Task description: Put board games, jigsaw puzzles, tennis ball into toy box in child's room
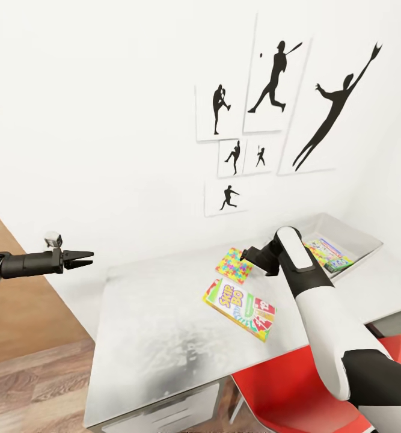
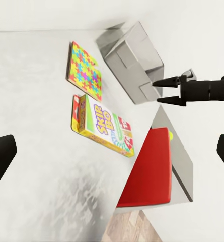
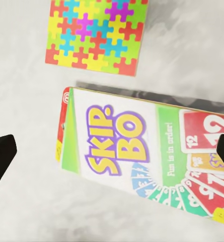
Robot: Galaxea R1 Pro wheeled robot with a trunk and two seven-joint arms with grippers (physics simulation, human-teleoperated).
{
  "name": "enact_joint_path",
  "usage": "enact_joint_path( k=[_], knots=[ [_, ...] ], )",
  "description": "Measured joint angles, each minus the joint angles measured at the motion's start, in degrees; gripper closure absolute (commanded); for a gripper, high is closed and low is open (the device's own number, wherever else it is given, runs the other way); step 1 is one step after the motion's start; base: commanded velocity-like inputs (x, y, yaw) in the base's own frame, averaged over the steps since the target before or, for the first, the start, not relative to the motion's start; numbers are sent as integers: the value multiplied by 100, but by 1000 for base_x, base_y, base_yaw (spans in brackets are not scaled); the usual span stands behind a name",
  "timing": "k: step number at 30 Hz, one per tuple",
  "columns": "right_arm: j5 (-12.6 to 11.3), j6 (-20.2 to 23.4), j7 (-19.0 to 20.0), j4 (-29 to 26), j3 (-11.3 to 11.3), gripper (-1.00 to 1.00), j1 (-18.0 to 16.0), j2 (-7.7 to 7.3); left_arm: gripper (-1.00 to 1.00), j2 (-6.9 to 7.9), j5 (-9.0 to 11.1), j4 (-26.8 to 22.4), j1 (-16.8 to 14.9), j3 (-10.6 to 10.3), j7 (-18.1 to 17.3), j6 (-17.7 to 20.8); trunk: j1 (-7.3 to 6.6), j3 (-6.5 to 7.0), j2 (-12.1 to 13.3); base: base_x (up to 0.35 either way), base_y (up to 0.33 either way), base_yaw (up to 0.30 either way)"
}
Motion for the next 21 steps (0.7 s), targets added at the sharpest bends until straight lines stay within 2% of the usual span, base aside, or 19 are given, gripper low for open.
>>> enact_joint_path(
  k=[21],
  knots=[
    [15, -9, 5, 37, -57, -100, -18, -30, -100, 0, 0, 0, 0, -1, 0, -9, 0, -196, 0, 0, 0, 0]
  ],
)
